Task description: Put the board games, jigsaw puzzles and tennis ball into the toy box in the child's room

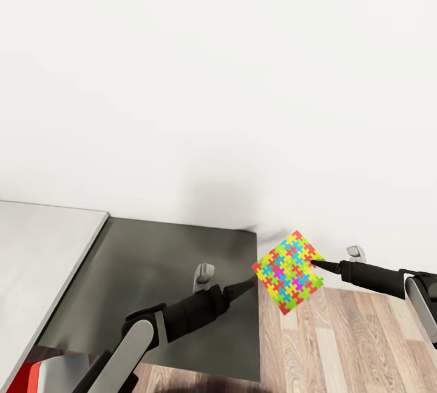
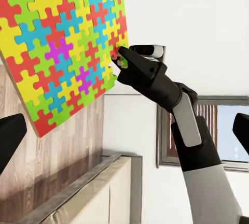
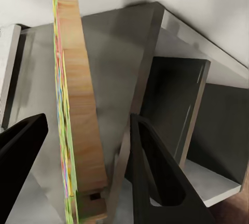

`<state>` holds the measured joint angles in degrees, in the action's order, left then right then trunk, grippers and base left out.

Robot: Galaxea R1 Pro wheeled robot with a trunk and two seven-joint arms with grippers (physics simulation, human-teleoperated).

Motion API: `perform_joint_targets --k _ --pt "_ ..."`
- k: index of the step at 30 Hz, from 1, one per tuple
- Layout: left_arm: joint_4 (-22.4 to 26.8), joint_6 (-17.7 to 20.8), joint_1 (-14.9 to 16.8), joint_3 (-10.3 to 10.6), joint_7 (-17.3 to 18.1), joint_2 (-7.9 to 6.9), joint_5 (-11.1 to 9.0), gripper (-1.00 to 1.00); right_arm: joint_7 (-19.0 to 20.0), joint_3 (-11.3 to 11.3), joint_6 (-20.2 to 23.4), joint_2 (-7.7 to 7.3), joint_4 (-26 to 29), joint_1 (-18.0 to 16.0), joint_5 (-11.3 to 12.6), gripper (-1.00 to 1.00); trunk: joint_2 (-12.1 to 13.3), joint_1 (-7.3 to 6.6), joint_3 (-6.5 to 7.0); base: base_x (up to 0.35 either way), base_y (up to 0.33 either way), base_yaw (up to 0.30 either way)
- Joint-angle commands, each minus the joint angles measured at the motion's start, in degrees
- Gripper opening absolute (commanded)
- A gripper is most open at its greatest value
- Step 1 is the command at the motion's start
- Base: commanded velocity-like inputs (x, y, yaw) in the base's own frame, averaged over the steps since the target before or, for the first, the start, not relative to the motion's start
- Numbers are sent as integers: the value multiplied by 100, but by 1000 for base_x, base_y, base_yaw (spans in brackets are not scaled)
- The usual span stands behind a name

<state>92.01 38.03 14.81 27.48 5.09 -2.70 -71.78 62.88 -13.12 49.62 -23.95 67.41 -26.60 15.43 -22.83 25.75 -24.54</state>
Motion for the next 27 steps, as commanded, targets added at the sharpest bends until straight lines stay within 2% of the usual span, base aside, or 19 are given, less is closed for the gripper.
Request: perform_joint_targets --k 1,12,27 --pt "1 12 4 3 10 -3 -3 100 13 -2 26 -1 0 -4 7 -100 -9 3 2 0 0 0" --pt "1 16 4 3 33 17 204 100 6 -3 118 30 0 -4 -1 -100 -9 3 106 0 0 0" --pt "1 14 4 3 59 21 249 100 10 1 135 38 39 -4 1 -100 -9 3 249 0 0 -47"
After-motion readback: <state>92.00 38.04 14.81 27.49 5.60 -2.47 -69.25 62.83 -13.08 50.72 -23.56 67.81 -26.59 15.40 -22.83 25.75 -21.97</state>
